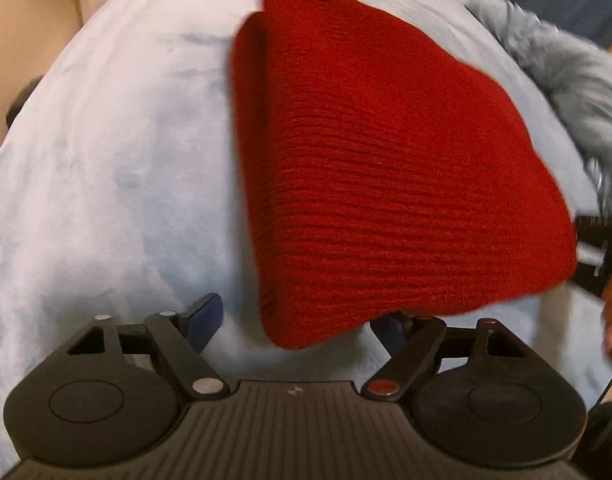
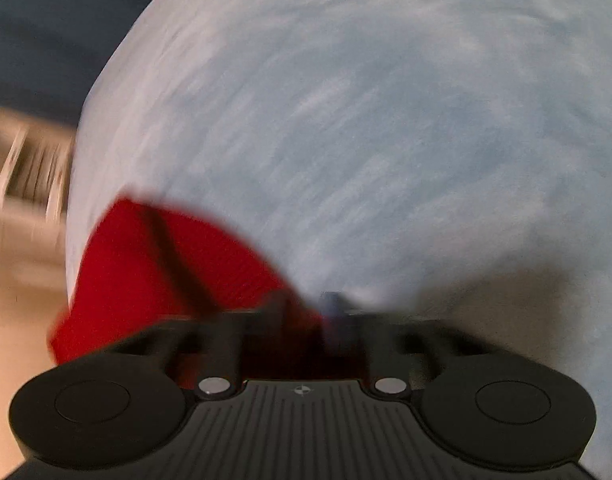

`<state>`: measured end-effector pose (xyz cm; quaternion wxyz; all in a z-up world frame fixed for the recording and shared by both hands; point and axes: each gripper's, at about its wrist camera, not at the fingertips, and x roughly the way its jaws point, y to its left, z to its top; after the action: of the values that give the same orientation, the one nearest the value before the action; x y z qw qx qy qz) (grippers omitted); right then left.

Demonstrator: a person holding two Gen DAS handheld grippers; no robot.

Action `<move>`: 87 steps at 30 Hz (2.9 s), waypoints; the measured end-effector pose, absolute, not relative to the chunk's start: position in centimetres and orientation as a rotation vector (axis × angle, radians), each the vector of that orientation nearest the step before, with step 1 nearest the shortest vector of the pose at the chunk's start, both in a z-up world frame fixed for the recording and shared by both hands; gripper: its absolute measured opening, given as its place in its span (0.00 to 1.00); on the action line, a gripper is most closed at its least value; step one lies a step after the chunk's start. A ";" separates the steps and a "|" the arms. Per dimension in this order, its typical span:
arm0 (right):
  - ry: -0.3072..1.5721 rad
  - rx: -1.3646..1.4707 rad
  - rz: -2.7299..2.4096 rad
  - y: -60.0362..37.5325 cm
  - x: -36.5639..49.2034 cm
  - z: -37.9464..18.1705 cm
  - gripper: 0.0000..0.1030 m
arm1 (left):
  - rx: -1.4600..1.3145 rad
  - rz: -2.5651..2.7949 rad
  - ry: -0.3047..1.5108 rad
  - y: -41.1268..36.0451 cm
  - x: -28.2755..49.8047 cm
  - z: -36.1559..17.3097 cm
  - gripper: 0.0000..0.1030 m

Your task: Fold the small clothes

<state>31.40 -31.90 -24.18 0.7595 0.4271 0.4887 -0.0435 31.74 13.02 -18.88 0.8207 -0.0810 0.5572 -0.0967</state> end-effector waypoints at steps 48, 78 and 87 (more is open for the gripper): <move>0.673 0.033 0.090 -17.3 3.5 -5.3 0.94 | 0.028 0.023 0.764 6.1 7.4 -2.3 1.00; 0.693 0.023 0.098 -16.9 3.6 -5.5 0.96 | 0.059 0.045 0.765 6.3 6.7 -2.1 1.00; 0.711 0.025 0.114 -16.7 3.6 -5.5 0.99 | 0.052 0.045 0.767 6.2 6.6 -2.2 1.00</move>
<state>3.62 -16.66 -5.54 0.9359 0.0123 0.3477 0.0557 6.57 6.20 -2.23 0.9267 0.0255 0.3742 0.0219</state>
